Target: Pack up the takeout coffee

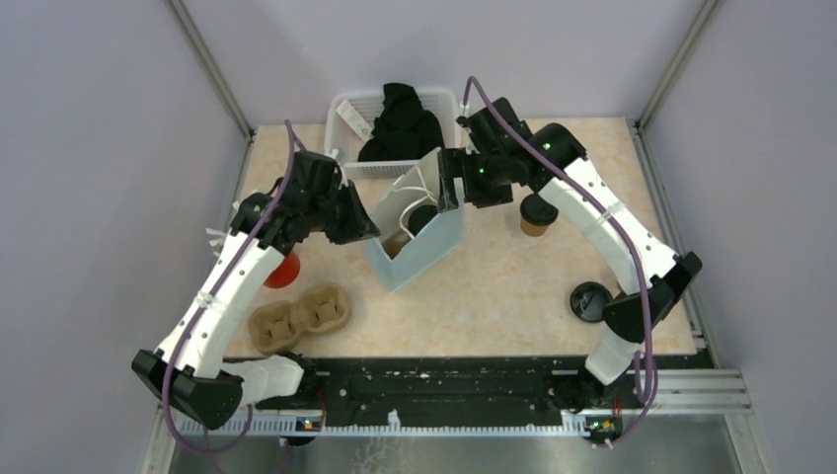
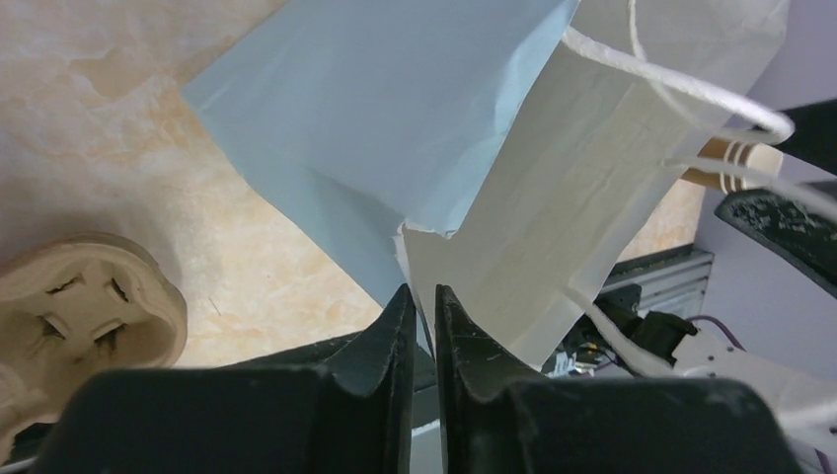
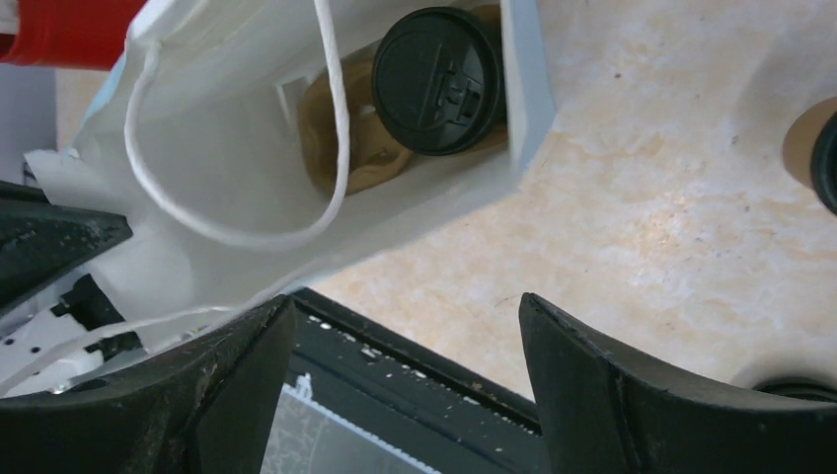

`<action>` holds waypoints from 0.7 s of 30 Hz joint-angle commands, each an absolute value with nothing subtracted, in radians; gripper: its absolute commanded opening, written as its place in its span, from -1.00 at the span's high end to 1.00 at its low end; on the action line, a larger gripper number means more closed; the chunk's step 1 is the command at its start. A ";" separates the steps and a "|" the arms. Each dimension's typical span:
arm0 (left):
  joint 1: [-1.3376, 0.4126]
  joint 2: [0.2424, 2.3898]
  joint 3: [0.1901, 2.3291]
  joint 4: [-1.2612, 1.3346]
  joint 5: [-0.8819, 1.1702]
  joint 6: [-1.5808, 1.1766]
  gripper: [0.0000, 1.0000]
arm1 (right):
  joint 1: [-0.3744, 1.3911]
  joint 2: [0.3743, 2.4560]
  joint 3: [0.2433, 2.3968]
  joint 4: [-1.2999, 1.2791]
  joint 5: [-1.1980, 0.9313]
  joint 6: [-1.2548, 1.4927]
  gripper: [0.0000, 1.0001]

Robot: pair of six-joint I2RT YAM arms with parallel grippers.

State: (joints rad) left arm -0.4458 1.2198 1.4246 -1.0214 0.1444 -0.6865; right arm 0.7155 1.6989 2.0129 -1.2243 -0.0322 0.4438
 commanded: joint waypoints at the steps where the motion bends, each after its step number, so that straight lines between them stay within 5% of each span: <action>1: -0.443 1.131 1.384 -0.971 0.254 -0.699 0.56 | 0.715 1.664 2.033 -1.199 -0.115 0.545 -0.66; 16: -0.443 1.240 1.740 -1.132 0.035 -0.434 -0.45 | 0.716 1.571 1.998 -1.162 -0.146 0.600 -0.69; 21: -0.443 1.352 1.798 -1.069 0.168 -0.257 -0.76 | 0.716 1.524 1.956 -1.043 -0.210 0.699 -0.62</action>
